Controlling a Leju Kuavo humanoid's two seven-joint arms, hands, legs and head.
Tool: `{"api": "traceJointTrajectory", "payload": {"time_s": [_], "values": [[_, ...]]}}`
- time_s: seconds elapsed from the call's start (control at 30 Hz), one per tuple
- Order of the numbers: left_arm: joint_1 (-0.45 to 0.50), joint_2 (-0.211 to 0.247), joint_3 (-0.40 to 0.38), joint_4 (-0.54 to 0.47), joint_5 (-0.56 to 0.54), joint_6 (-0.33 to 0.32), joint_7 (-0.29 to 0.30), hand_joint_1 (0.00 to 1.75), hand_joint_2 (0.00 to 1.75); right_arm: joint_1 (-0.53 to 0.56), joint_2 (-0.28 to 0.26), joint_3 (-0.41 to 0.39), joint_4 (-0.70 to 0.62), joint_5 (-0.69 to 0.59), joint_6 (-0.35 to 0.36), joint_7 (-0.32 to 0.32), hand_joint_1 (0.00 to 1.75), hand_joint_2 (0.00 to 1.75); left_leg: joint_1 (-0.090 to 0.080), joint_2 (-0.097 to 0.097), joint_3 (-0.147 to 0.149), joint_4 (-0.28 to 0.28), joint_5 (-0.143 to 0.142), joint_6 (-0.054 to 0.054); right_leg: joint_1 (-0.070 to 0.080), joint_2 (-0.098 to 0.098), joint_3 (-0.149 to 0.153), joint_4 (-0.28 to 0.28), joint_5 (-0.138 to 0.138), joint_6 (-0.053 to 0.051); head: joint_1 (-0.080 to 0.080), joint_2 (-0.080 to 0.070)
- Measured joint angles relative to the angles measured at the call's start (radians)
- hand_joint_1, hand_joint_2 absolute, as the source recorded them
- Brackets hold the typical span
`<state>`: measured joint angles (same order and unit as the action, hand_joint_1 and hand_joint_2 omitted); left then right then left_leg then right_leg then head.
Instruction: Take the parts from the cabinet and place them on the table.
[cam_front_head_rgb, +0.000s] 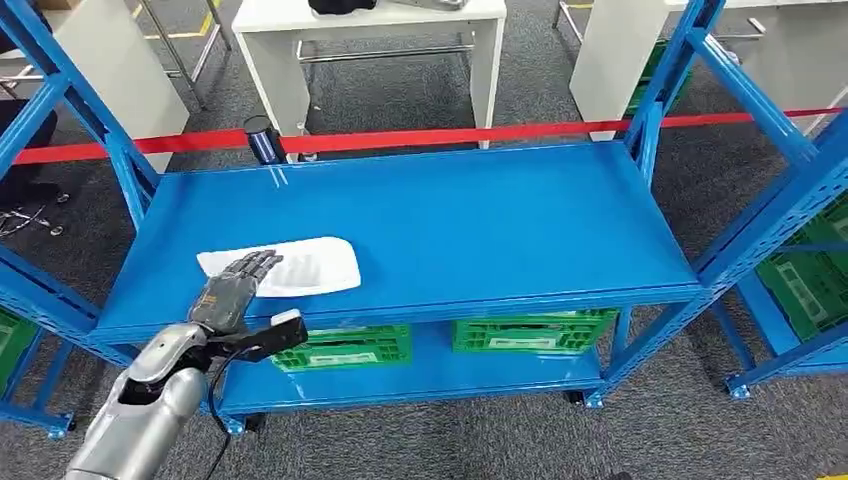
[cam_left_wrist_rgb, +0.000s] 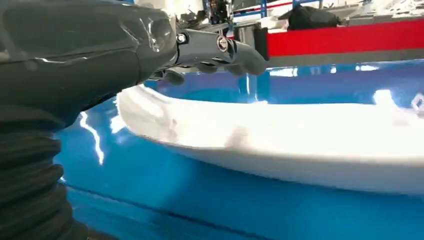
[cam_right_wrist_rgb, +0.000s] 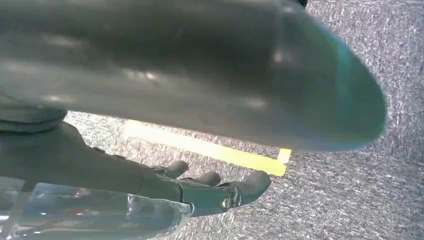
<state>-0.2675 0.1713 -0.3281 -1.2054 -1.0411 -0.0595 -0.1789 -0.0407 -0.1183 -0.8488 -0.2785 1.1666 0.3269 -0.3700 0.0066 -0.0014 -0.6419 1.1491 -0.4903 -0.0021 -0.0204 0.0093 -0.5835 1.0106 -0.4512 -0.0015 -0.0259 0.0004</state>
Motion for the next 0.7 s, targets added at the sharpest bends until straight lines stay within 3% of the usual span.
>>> {"api": "traceJointTrajectory", "payload": {"time_s": [0.03, 0.07, 0.1, 0.17, 0.2, 0.23, 0.27, 0.37, 0.4, 0.43, 0.47, 0.53, 0.57, 0.63, 0.7], "values": [[-0.013, -0.002, -0.001, 0.004, -0.003, 0.0, 0.0, 0.0, 1.75, -0.003, 0.0, 0.002, 0.0, 0.0, 0.0, 0.002, 0.0, 0.0, -0.004, -0.001, 0.048, -0.092, 0.04, 0.011, 0.001, 0.001, 0.002, 0.0, 0.0, 0.0, 0.0, 0.0], [-0.027, -0.004, -0.003, 0.008, -0.006, 0.0, 0.0, 0.0, 1.75, -0.005, 0.002, 0.005, 0.0, 0.0, 0.0, 0.002, 0.0, 0.0, -0.008, -0.001, 0.072, -0.136, 0.027, 0.019, 0.0, 0.0, 0.001, -0.002, 0.001, 0.002, 0.002, 0.0], [-0.038, -0.007, -0.005, 0.018, -0.008, -0.001, 0.0, 0.0, 1.75, -0.009, 0.002, 0.006, 0.001, -0.001, 0.0, 0.002, 0.0, 0.0, -0.014, 0.0, 0.071, -0.145, 0.029, 0.019, 0.005, 0.0, -0.004, -0.001, 0.003, 0.006, 0.001, 0.0], [-0.054, -0.01, -0.009, 0.037, -0.012, -0.003, 0.0, 0.0, 1.75, -0.011, 0.004, 0.01, 0.002, -0.001, 0.001, 0.003, 0.0, 0.0, -0.018, 0.0, 0.068, -0.144, 0.029, 0.022, -0.001, -0.001, -0.006, -0.004, 0.008, 0.015, 0.001, 0.0], [-0.061, -0.01, -0.01, 0.043, -0.014, -0.003, 0.0, 0.0, 1.75, -0.011, 0.005, 0.012, 0.003, -0.001, 0.002, 0.003, 0.0, 0.0, -0.019, 0.0, 0.07, -0.152, 0.035, 0.029, 0.001, -0.001, -0.003, -0.011, 0.012, 0.021, 0.0, 0.0], [-0.067, -0.016, -0.012, 0.048, -0.016, -0.003, -0.002, 0.0, 1.75, -0.012, 0.005, 0.015, 0.003, -0.001, 0.003, 0.003, 0.0, 0.0, -0.006, 0.003, 0.087, -0.177, 0.05, 0.034, 0.003, -0.002, -0.01, -0.003, 0.007, 0.023, 0.002, 0.0], [-0.078, -0.019, -0.015, 0.055, -0.016, -0.004, -0.005, 0.0, 1.75, -0.013, 0.005, 0.017, 0.003, -0.002, 0.003, 0.003, 0.0, 0.0, -0.01, 0.003, 0.09, -0.184, 0.055, 0.039, 0.004, -0.004, -0.022, 0.022, -0.008, 0.022, 0.003, 0.0], [-0.094, -0.026, -0.024, 0.092, -0.021, -0.005, -0.013, 0.0, 1.75, -0.014, 0.001, 0.022, 0.004, -0.006, 0.003, 0.003, 0.0, 0.0, -0.015, 0.005, 0.083, -0.182, 0.058, 0.044, 0.003, -0.004, -0.128, 0.245, -0.1, 0.012, 0.005, 0.0], [-0.095, -0.028, -0.027, 0.104, -0.025, -0.005, -0.016, 0.0, 1.75, -0.013, 0.001, 0.022, 0.005, -0.005, 0.003, 0.003, 0.0, 0.0, -0.015, 0.005, 0.08, -0.18, 0.058, 0.044, 0.003, -0.004, -0.155, 0.3, -0.115, 0.016, 0.005, 0.0], [-0.097, -0.03, -0.03, 0.113, -0.027, -0.005, -0.017, 0.0, 1.75, -0.012, 0.002, 0.023, 0.006, -0.006, 0.003, 0.003, 0.0, 0.0, -0.016, 0.005, 0.079, -0.178, 0.058, 0.044, 0.002, -0.004, -0.158, 0.305, -0.111, 0.021, 0.005, 0.0], [-0.097, -0.03, -0.032, 0.12, -0.028, -0.005, -0.017, 0.0, 1.75, -0.012, 0.002, 0.023, 0.006, -0.006, 0.003, 0.004, 0.0, 0.0, -0.016, 0.005, 0.079, -0.176, 0.057, 0.043, 0.002, -0.004, -0.137, 0.263, -0.092, 0.031, 0.005, 0.0], [-0.106, -0.033, -0.035, 0.131, -0.029, -0.005, -0.018, 0.0, 1.75, -0.013, -0.001, 0.023, 0.006, -0.007, 0.003, 0.004, 0.0, 0.0, -0.014, 0.004, 0.077, -0.166, 0.052, 0.039, -0.002, -0.006, -0.056, 0.102, -0.027, 0.051, 0.005, 0.0], [-0.115, -0.035, -0.039, 0.14, -0.029, -0.003, -0.02, 0.0, 1.75, -0.015, -0.003, 0.024, 0.006, -0.007, 0.002, 0.004, 0.0, 0.0, -0.015, 0.003, 0.074, -0.155, 0.046, 0.032, -0.005, -0.011, -0.008, -0.002, -0.005, 0.051, 0.006, 0.0], [-0.125, -0.035, -0.039, 0.155, -0.029, -0.002, -0.025, 0.0, 1.75, -0.016, -0.003, 0.024, 0.008, -0.009, 0.003, 0.006, 0.0, 0.0, -0.022, 0.0, 0.063, -0.146, 0.041, 0.024, 0.002, -0.005, -0.006, 0.004, -0.003, 0.024, 0.003, 0.0], [-0.13, -0.037, -0.042, 0.167, -0.029, 0.0, -0.027, 0.0, 1.75, -0.015, -0.003, 0.024, 0.01, -0.01, 0.004, 0.008, 0.0, 0.0, -0.019, 0.001, 0.064, -0.148, 0.044, 0.019, 0.007, -0.005, -0.008, 0.004, -0.003, 0.016, 0.004, 0.0]]}}
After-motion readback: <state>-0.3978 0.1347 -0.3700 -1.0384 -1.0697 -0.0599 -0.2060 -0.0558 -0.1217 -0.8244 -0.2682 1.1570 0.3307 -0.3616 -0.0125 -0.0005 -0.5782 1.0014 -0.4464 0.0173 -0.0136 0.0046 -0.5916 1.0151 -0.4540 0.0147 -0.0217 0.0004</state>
